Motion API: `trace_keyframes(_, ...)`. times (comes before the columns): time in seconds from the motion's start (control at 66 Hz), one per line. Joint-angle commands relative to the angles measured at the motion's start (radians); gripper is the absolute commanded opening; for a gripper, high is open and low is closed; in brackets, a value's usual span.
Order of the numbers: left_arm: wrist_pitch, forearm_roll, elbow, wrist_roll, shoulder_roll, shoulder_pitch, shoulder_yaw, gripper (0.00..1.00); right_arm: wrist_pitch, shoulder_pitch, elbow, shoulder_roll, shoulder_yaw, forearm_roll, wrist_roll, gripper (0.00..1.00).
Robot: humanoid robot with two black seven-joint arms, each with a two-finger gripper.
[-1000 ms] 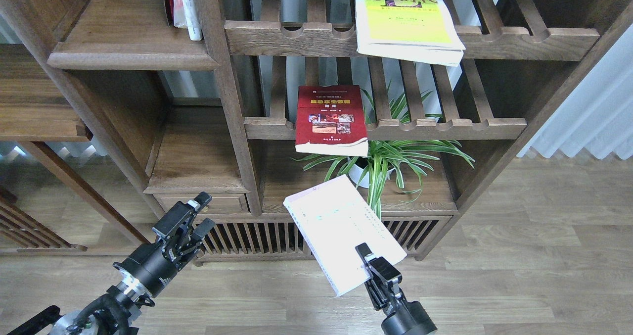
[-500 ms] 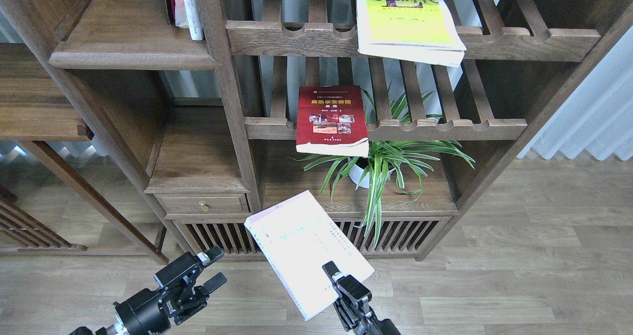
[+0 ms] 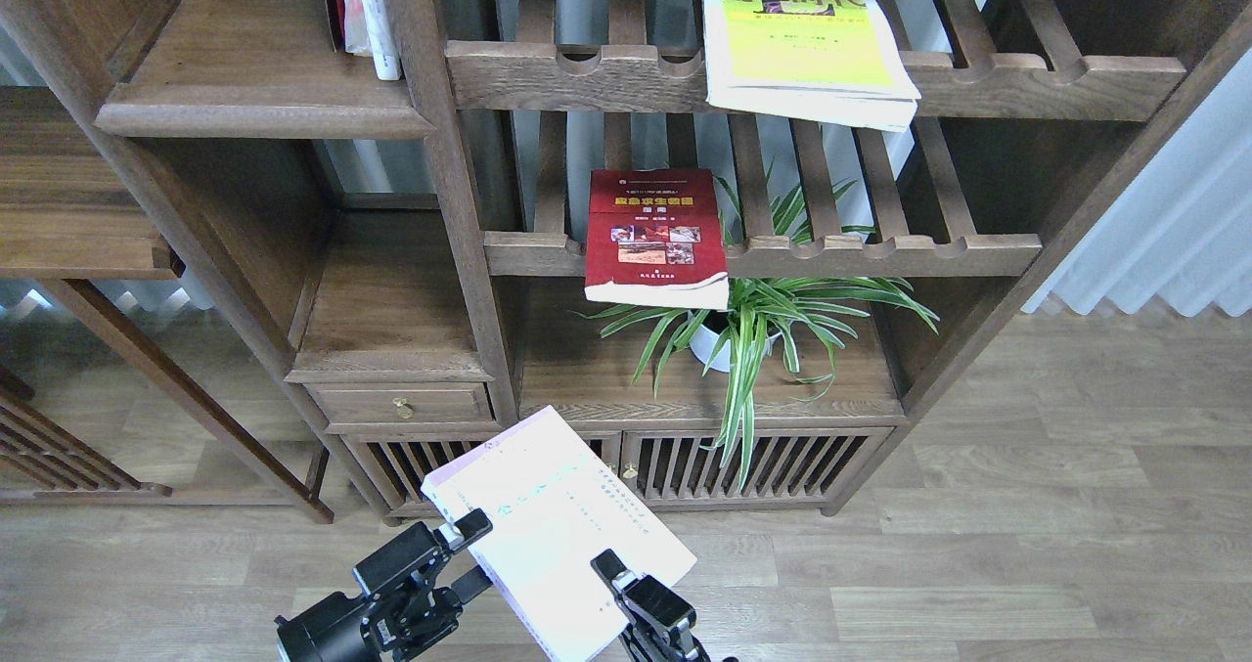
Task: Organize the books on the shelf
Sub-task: 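Bring the left gripper to the white book and grasp it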
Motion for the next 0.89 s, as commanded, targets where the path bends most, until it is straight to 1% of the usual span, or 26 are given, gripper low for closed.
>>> trace_keyframes(0.0, 0.000, 0.003, 0.004, 0.000, 0.002, -0.001, -0.003, 1.00, 0.000, 0.002, 0.000, 0.000, -0.013, 0.000, 0.000, 0.04)
trace_keyframes(0.288, 0.000, 0.003, 0.021, 0.000, -0.013, -0.024, 0.000, 1.00, 0.000, 0.005, -0.001, 0.000, -0.016, 0.000, 0.000, 0.04)
trace_keyframes(0.47, 0.000, 0.001, 0.026, 0.000, -0.015, -0.032, -0.003, 0.95, 0.000, 0.005, -0.003, 0.000, -0.019, -0.001, 0.000, 0.04)
trace_keyframes(0.515, 0.000, 0.000, 0.026, 0.000, -0.015, -0.033, -0.002, 0.91, 0.000, 0.005, -0.004, 0.000, -0.022, -0.001, -0.001, 0.04)
trace_keyframes(0.53, 0.000, -0.002, 0.024, 0.000, -0.015, -0.032, -0.002, 0.88, 0.000, 0.005, -0.004, 0.000, -0.028, -0.001, 0.000, 0.04)
trace_keyframes(0.576, 0.000, -0.005, 0.026, 0.000, -0.015, -0.032, -0.002, 0.83, 0.000, 0.005, -0.004, 0.000, -0.036, -0.001, 0.000, 0.04)
trace_keyframes(0.667, 0.000, -0.006, 0.032, 0.000, -0.015, -0.033, -0.002, 0.77, 0.000, 0.005, -0.004, 0.000, -0.039, -0.001, 0.000, 0.04)
trace_keyframes(0.682, 0.000, -0.006, 0.032, 0.000, -0.015, -0.033, -0.002, 0.75, 0.000, 0.005, -0.004, 0.000, -0.039, -0.001, 0.000, 0.04)
trace_keyframes(0.773, 0.000, -0.006, 0.034, 0.000, -0.015, -0.030, 0.001, 0.68, 0.000, 0.005, -0.004, 0.000, -0.039, -0.001, -0.001, 0.04)
trace_keyframes(0.879, 0.000, -0.006, 0.035, 0.000, -0.015, -0.032, 0.003, 0.63, 0.000, 0.005, -0.004, 0.000, -0.039, -0.003, -0.001, 0.04)
